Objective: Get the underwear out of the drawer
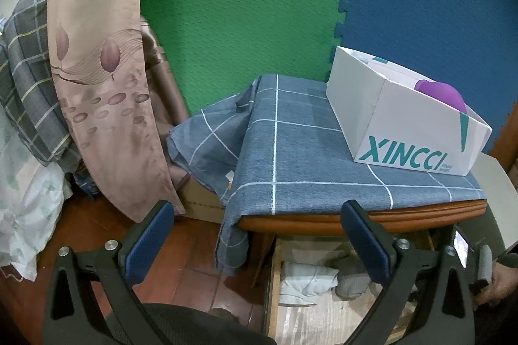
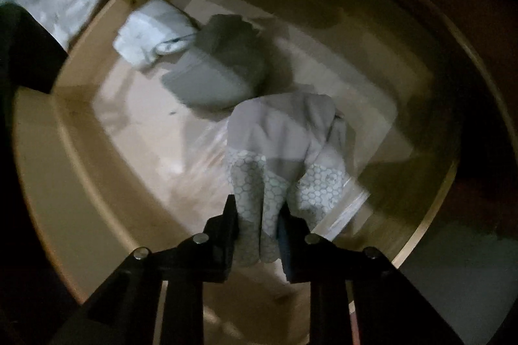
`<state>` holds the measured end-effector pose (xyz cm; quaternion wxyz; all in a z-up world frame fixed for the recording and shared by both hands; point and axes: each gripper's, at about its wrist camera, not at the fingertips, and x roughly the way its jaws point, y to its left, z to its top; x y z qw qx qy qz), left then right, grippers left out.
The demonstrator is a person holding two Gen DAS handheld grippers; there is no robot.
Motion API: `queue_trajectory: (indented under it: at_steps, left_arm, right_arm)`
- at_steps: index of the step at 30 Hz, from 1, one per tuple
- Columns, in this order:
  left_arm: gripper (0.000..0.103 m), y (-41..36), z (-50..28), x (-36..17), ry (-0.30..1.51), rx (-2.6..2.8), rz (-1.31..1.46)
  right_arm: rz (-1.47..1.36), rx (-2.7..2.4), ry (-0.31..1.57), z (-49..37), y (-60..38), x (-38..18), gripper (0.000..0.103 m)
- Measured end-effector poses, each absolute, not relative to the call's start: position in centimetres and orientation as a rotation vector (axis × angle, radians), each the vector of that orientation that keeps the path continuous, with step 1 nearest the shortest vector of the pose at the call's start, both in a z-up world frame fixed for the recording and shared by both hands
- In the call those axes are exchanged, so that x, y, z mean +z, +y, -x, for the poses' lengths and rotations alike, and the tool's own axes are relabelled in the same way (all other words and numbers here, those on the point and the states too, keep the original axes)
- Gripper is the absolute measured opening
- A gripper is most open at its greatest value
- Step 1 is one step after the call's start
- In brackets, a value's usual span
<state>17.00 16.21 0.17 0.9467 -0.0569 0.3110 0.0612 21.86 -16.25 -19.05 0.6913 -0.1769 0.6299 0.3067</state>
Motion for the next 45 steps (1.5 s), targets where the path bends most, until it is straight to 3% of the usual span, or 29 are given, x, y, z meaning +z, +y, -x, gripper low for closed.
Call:
queue_trajectory:
  at_steps: [16, 24, 26, 28, 30, 37, 43, 44, 45]
  left_arm:
    - [0.102, 16.3, -16.9, 0.1, 0.637, 0.127, 0.114]
    - [0.102, 16.3, -16.8, 0.1, 0.636, 0.127, 0.115]
    - [0.102, 16.2, -16.9, 0.1, 0.639, 0.127, 0.114]
    - [0.102, 16.3, -16.9, 0.1, 0.638, 0.126, 0.114]
    - [0.102, 16.3, -16.8, 0.1, 0.637, 0.124, 0.116]
    - [0.102, 16.4, -16.9, 0.1, 0.639, 0.125, 0.115]
    - [0.102, 16.1, -16.7, 0.0, 0.643, 0.123, 0.12]
    - [0.102, 16.0, -16.7, 0.0, 0.644, 0.122, 0.122]
    - [0.102, 16.0, -16.7, -0.1, 0.644, 0.121, 0.126]
  right_arm:
    - [0.009, 0.722, 1.368, -20.5, -22.1, -17.6, 0.022]
    - [0.079, 0.688, 1.442, -20.3, -20.2, -20.6, 0.023]
    - [0.104, 0.663, 1.482, -20.4, -19.8, -21.6, 0.028]
    - [0.136, 0.641, 1.501, -20.6, -19.4, -22.2, 0.056]
    - [0.226, 0.603, 1.487, -20.5, -18.5, -22.7, 0.067]
    - [0.414, 0.534, 1.49, -21.0, -15.3, -24.5, 0.075]
    - [0.415, 0.527, 1.573, -22.5, -14.0, -26.8, 0.077]
    - [0.392, 0.546, 1.576, -22.7, -14.2, -26.6, 0.076]
    - [0.385, 0.551, 1.578, -22.8, -14.3, -26.6, 0.062]
